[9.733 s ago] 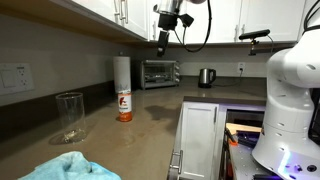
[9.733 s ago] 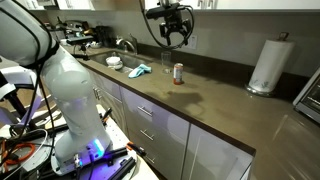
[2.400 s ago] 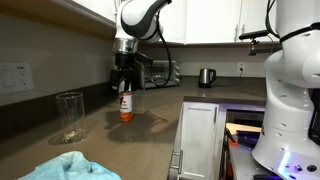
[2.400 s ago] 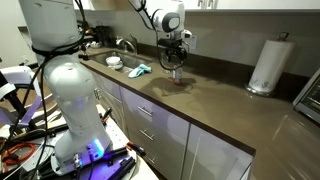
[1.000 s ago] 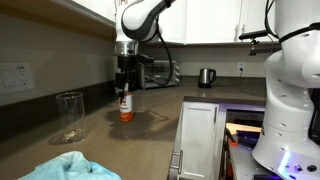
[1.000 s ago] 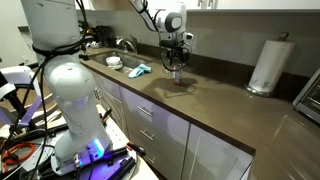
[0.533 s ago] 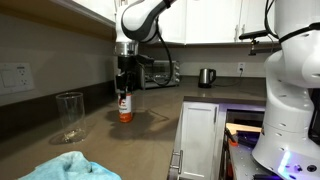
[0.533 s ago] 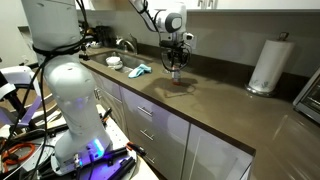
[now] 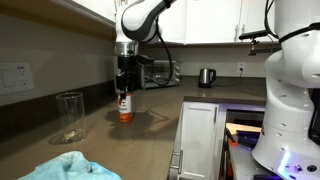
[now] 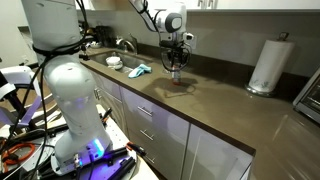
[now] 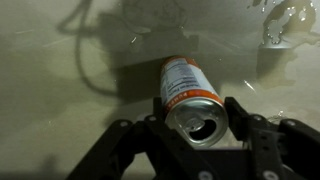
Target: Slide the can to the right
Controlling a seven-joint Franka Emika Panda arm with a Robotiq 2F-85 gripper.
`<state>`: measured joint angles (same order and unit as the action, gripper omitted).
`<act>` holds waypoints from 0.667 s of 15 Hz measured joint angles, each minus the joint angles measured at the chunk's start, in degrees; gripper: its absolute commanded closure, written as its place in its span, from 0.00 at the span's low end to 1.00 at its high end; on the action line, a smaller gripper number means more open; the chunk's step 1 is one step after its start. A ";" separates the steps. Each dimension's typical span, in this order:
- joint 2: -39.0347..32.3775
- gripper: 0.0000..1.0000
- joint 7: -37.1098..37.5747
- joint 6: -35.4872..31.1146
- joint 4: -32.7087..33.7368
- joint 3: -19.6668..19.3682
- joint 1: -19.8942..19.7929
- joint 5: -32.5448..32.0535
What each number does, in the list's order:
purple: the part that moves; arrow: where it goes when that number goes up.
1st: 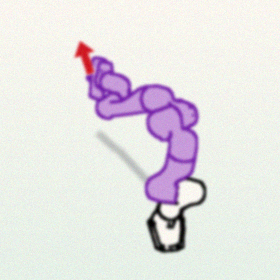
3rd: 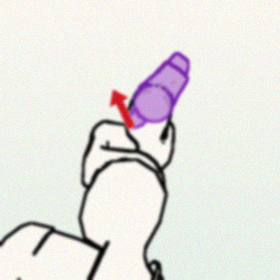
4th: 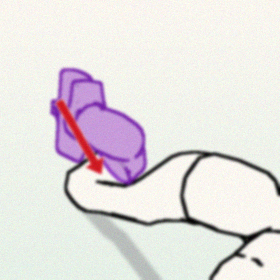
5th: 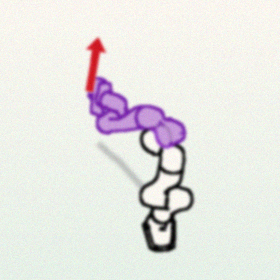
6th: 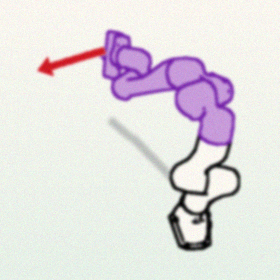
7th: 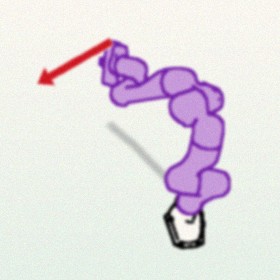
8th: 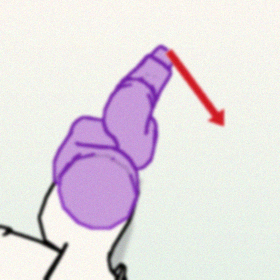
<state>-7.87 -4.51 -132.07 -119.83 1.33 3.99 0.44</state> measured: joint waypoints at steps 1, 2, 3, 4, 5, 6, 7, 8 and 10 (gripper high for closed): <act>0.00 0.62 0.24 0.00 0.00 0.00 0.00 0.00; 0.00 0.62 0.44 0.00 0.00 0.00 0.00 0.00; 0.00 0.62 0.61 0.00 -0.01 0.00 0.00 0.00; 0.00 0.62 0.77 0.00 -0.01 0.00 0.00 0.00; 0.00 0.62 0.98 0.00 -0.01 0.00 0.00 0.00; 0.01 0.62 1.20 0.00 -0.01 0.00 0.00 0.00; 0.01 0.62 1.44 0.00 -0.02 0.00 0.00 0.00; 0.03 0.62 1.67 0.00 -0.04 0.00 0.00 0.00; 0.15 0.62 2.15 0.00 -0.20 0.00 0.00 0.00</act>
<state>-7.71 -2.36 -132.07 -120.02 1.33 3.99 0.44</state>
